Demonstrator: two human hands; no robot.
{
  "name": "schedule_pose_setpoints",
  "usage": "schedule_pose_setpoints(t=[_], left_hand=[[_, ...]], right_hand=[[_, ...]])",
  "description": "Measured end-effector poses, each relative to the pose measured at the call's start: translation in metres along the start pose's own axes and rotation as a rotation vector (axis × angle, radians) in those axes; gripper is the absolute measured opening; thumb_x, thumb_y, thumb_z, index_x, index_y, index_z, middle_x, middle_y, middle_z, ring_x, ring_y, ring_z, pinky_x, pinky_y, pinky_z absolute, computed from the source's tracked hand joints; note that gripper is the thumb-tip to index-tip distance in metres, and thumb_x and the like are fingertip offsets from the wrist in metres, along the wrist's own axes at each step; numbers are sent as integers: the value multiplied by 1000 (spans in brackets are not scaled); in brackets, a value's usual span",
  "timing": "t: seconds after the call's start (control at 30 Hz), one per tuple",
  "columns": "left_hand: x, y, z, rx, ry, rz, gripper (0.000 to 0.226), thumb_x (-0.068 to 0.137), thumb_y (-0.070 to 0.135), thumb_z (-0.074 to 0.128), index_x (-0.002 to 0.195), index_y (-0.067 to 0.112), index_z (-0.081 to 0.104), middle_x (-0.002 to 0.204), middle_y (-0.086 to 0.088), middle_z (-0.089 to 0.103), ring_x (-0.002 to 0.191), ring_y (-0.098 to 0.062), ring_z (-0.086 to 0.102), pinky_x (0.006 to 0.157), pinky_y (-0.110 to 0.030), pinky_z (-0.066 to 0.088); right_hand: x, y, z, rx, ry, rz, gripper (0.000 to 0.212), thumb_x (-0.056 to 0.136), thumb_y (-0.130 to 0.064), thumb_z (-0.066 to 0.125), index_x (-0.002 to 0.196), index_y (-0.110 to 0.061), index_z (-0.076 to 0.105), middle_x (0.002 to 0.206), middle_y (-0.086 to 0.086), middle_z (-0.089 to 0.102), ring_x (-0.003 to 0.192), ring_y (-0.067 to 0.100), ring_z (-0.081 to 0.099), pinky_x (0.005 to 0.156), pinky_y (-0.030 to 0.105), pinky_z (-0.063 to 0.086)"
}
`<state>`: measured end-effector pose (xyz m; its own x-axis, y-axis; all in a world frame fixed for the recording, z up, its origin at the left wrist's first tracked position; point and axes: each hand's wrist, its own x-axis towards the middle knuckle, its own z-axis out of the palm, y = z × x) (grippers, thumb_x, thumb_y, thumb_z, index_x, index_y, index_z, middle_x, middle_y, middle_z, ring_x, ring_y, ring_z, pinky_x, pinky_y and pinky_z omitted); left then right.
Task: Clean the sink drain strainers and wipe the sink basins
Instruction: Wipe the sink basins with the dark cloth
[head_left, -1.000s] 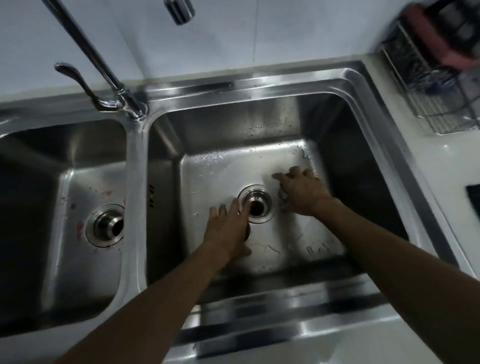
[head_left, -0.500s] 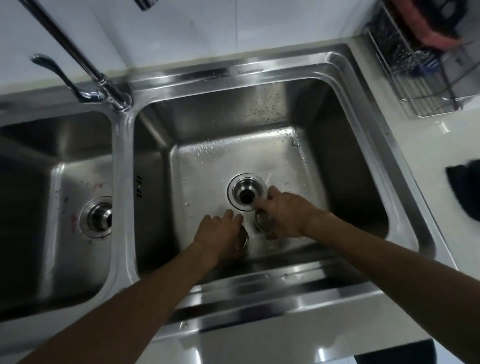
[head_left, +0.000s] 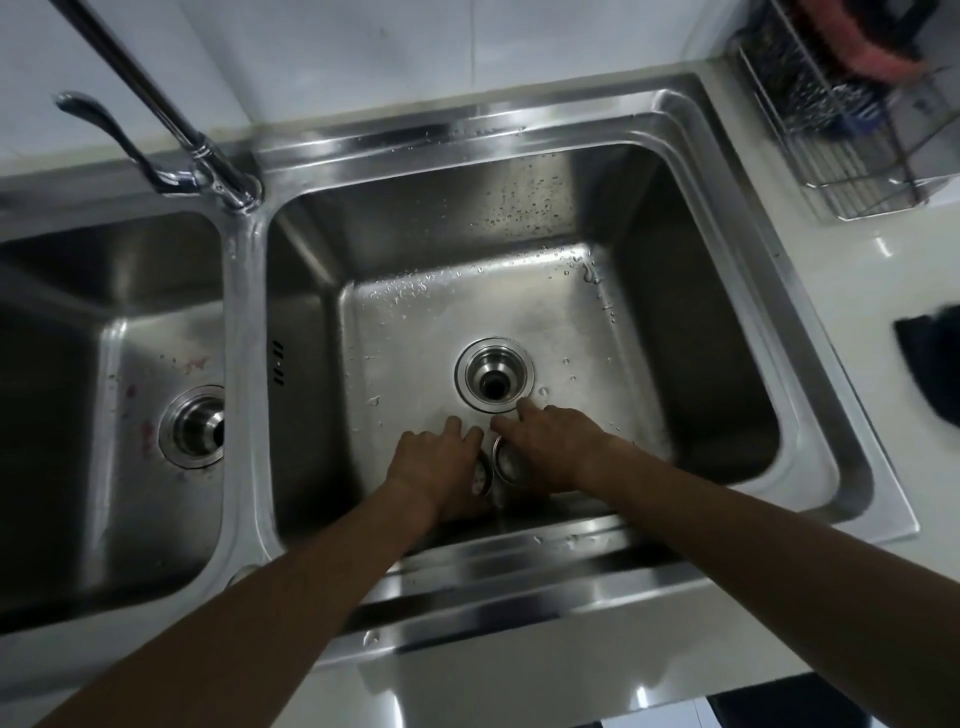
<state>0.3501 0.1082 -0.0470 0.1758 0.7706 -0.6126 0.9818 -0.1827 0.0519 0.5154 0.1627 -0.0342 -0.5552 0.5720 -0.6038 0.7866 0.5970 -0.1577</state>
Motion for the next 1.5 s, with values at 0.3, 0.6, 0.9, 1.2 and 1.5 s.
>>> schedule_pose_setpoints(t=[0.3, 0.6, 0.9, 1.2, 1.5], left_hand=[[3, 51, -66, -48, 330, 93, 94, 85, 73, 58, 158, 27, 22, 157, -8, 35, 138, -33, 43, 111, -50, 37], [23, 212, -145, -131, 650, 264, 73, 100, 66, 33, 157, 20, 32, 159, -9, 37, 141, -29, 42, 110, -48, 35], [35, 315, -158, -158, 667, 319, 66, 103, 57, 40, 157, 19, 34, 168, -13, 25, 154, -29, 26, 122, -51, 24], [39, 278, -144, -209, 657, 245, 68, 104, 62, 36, 157, 19, 33, 171, -16, 15, 157, -32, 17, 123, -52, 20], [14, 125, -122, -187, 680, -26, 72, 103, 65, 30, 154, 16, 43, 167, -16, 29, 150, -33, 32, 116, -51, 32]], right_hand=[[-84, 59, -55, 11, 323, 120, 62, 95, -50, 59, 144, -23, 32, 135, 10, 49, 120, 31, 56, 91, 44, 55], [-221, 173, -68, 61, 636, 365, 52, 98, -51, 52, 141, -21, 45, 129, 9, 59, 110, 30, 62, 81, 41, 54], [-280, 232, -12, 153, 694, 504, 72, 95, -63, 41, 151, -18, 39, 153, 13, 42, 134, 36, 48, 107, 48, 47], [-253, 231, -11, 128, 708, 397, 50, 92, -20, 69, 138, -6, 57, 144, 25, 51, 118, 43, 60, 91, 48, 57], [-150, 154, -85, 211, 770, 98, 42, 90, -12, 73, 131, -6, 65, 137, 20, 57, 110, 42, 65, 91, 46, 57]])
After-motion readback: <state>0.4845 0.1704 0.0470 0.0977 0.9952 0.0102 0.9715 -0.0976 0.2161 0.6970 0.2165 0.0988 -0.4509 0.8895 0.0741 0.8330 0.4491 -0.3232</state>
